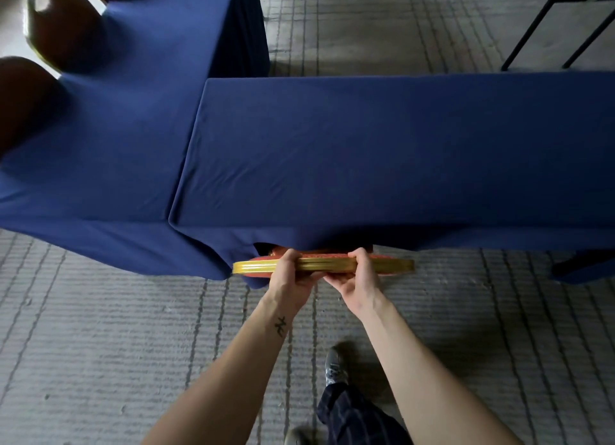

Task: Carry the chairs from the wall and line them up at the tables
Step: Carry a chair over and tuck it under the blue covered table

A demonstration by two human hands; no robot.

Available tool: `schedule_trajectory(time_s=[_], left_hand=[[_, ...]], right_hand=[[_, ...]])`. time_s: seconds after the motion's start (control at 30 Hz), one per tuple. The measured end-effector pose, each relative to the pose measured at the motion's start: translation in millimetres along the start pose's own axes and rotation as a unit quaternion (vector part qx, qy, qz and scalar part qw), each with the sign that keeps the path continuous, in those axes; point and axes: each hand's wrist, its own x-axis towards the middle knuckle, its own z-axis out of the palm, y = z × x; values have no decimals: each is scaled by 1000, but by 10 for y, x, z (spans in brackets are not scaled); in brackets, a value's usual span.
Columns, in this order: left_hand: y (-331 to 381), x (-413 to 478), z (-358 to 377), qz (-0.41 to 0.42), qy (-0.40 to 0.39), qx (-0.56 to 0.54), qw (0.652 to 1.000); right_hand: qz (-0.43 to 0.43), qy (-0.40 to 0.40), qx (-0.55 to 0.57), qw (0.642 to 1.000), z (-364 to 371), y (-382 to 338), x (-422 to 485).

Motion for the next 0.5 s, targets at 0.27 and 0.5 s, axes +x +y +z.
schedule_trajectory(time_s=[0.27,0.5], left_hand=[[470,380,400,-9,33,11,999],[506,487,435,-24,9,9,1000]], right_hand=[[1,-11,-5,1000,485,-347,377],[-3,15,-21,1000,517,-357,509]])
